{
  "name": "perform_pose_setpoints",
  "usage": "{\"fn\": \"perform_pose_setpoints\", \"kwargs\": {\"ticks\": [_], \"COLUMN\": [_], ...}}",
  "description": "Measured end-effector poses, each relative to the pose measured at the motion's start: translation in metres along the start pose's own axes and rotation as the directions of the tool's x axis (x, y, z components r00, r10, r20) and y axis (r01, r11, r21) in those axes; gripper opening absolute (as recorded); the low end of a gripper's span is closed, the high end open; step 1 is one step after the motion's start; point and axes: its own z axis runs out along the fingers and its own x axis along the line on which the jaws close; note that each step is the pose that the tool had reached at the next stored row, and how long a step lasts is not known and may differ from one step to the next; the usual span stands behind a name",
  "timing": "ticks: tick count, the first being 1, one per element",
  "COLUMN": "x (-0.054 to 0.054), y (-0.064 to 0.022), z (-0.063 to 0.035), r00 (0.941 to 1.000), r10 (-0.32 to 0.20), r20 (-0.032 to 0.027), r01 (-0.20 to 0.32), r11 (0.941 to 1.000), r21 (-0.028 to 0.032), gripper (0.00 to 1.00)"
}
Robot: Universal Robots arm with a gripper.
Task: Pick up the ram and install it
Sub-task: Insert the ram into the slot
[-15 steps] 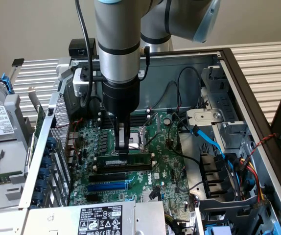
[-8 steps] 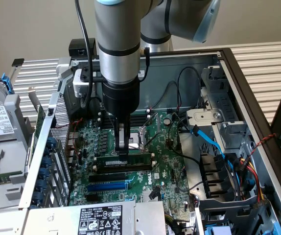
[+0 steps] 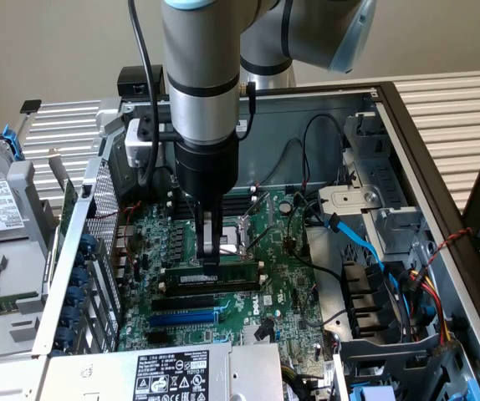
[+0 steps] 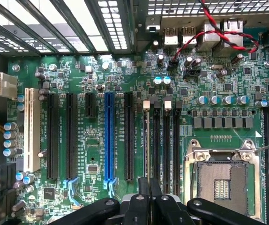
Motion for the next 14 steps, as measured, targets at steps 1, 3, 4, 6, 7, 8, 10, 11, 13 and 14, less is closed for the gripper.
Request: {"fn": "perform_pose_setpoints", "kwargs": {"ticks": [1,3,4,6,7,8,10,11,13,14], "x": [0.0000,0.0000,0.0000,0.0000,0.0000,0.0000,0.0000,0.0000,0.0000,0.0000], "y": [0.0000,0.0000,0.0000,0.0000,0.0000,0.0001,0.0000,0.0000,0.0000,-0.0001], "z": [0.0000,0.0000,0.0000,0.0000,0.0000,0.0000,0.0000,0.0000,0.0000,0.0000], "r00": [1.0000,1.0000,1.0000,1.0000,1.0000,1.0000,1.0000,1.0000,1.0000,1.0000], "r10": [0.000,0.000,0.000,0.000,0.000,0.000,0.000,0.000,0.000,0.000], "r20": [0.0001,0.0000,0.0000,0.0000,-0.0001,0.0000,0.0000,0.0000,0.0000,0.0000], "r01": [0.000,0.000,0.000,0.000,0.000,0.000,0.000,0.000,0.000,0.000], "r11": [1.0000,1.0000,1.0000,1.0000,1.0000,1.0000,1.0000,1.0000,1.0000,1.0000], "r21": [0.0000,0.0000,0.0000,0.0000,0.0000,0.0000,0.0000,0.0000,-0.0001,-0.0001], "gripper": [0.12,0.12,0.12,0.12,0.12,0.12,0.12,0.12,0.12,0.12]}}
